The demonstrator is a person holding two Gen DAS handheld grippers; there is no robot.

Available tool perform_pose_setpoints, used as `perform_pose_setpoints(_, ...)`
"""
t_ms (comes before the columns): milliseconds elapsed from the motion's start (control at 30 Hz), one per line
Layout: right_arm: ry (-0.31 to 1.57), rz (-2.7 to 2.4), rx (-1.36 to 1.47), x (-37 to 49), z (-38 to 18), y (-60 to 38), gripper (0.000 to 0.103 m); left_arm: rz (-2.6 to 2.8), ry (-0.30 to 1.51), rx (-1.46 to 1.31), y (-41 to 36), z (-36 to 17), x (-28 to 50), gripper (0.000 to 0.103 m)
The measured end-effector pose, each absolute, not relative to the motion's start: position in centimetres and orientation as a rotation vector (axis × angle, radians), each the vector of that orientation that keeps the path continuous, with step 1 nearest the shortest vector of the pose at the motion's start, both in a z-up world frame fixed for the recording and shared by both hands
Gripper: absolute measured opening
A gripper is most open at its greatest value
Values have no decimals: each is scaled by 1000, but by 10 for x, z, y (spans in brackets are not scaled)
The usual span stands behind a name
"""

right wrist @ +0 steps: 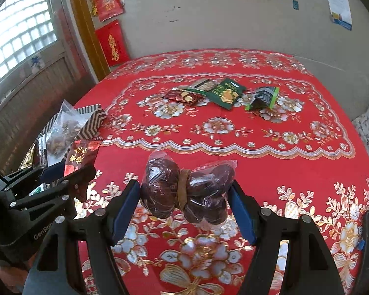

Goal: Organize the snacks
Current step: 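Carry the red candy packet and dates bag over the white box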

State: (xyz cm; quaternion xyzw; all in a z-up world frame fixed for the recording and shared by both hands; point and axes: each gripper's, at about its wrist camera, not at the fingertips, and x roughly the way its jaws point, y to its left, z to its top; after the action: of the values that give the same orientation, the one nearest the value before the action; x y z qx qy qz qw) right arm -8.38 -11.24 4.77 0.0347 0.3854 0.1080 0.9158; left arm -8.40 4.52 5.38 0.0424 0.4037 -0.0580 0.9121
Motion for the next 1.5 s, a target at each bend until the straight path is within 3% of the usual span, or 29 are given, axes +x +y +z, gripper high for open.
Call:
perform_pose_setpoints(900, 753, 459, -94, -92, 70, 18, 72, 76, 747, -34, 169, 70, -125, 38)
perform_pose_setpoints(1500, 784, 611, -208, -84, 60, 105, 72, 201, 823, -115, 238, 35, -137, 38)
